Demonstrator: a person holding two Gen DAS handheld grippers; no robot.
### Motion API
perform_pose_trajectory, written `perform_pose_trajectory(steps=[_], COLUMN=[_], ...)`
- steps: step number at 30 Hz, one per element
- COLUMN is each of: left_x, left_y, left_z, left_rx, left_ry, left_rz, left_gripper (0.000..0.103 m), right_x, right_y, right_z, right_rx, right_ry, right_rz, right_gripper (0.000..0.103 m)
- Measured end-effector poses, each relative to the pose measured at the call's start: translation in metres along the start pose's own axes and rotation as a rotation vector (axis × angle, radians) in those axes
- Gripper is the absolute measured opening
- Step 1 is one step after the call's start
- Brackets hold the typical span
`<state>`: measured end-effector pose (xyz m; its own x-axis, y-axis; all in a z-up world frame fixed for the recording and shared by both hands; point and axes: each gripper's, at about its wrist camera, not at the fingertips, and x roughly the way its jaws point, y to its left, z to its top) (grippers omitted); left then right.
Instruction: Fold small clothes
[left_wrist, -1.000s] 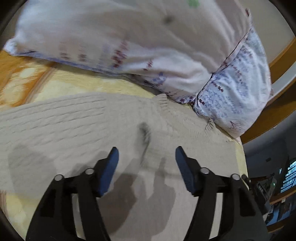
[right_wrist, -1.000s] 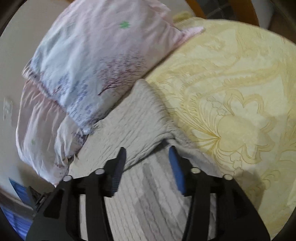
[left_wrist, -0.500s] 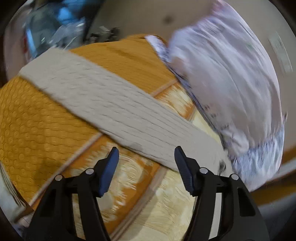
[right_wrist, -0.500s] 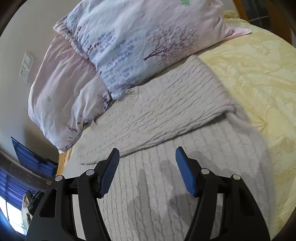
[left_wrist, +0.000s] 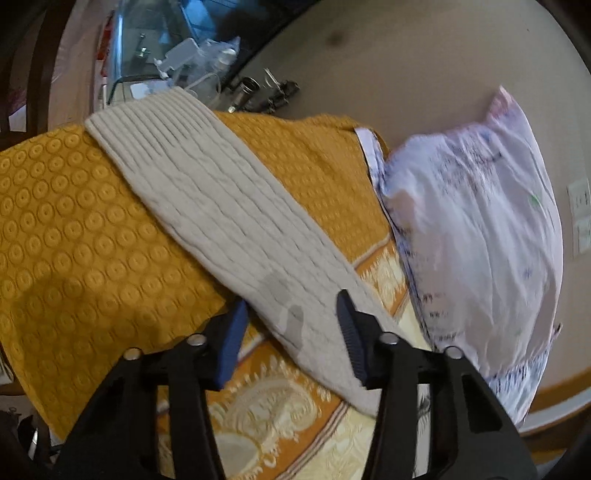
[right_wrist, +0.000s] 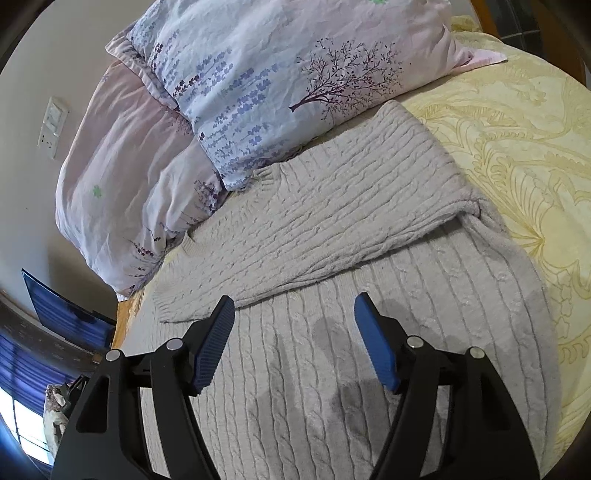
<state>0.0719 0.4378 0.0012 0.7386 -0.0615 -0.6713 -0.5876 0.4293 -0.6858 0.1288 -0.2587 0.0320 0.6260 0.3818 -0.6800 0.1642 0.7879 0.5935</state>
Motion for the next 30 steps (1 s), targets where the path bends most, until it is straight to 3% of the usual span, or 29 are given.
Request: perform_pose_trajectory(steps=[6,10,15,22,30], left_x=[0.008,0.002,-0.008,0.005,0.037], left_y=[0.011,0.0,-0.051,-0.153,-0.239], left_z=[0.008,0.003,-0.009,-0.062,-0.127], left_rx=[-0.067,-0.047,0.044,0.217,0.349], left_ry=[-0.006,-0.043,-0.045,0.064,0.198], left_rz=[-0.005,-0.034,-0.144,-0.326,-0.418], left_gripper=[0.008,0.007,0.006,0.006,0.006], right_x=[-0.001,-0.004,-0.011,-0.019,-0.031], right_y=[-0.002,-0.006,-0.009,-0.016,-0.019], right_z=[-0.001,0.0,0.001,0.0,0.001], right_rx=[0.003,0.007,-0.007,0.002,-0.026], right_ry=[0.001,-0.003,-0.023,-0.021,-0.023], right_rz=[0.007,0.005,0.011,0.041,0.043], right_gripper=[0.069,0.075,0.075,0.075,0.075])
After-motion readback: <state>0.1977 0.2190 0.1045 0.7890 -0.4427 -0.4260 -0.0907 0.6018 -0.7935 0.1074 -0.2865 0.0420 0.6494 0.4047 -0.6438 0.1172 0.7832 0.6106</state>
